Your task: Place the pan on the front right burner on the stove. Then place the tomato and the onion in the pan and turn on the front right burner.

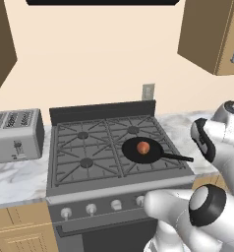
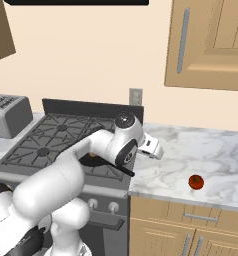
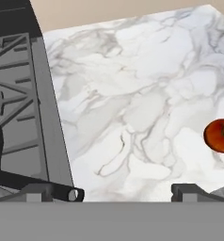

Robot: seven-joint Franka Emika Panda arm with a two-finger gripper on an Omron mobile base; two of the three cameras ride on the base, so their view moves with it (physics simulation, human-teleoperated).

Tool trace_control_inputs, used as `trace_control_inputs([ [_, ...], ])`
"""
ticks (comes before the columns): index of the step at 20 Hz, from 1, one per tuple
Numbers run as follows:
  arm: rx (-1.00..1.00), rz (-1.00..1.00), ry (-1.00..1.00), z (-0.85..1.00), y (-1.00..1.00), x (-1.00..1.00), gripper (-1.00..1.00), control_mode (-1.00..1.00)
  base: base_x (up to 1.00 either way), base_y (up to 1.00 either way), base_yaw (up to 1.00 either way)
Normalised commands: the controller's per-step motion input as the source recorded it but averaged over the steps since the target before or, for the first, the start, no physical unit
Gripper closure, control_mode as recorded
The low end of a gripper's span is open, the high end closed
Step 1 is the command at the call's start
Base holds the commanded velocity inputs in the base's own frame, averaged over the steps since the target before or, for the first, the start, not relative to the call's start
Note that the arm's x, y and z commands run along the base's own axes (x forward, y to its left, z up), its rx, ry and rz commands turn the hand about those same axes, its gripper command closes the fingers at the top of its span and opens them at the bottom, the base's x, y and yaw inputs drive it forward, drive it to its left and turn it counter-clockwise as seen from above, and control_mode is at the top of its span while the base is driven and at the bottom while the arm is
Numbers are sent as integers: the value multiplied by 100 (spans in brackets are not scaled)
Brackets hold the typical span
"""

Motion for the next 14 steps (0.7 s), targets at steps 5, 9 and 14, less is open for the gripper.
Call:
trace_control_inputs([
  [5, 0, 0, 6, 1, -56, -10, -100, -100, 0, 0, 0],
  [9, 0, 0, 2, 4, -51, -34, -100, -100, 0, 0, 0],
  [14, -1, 0, 1, 10, -44, -23, -100, -100, 0, 0, 0],
])
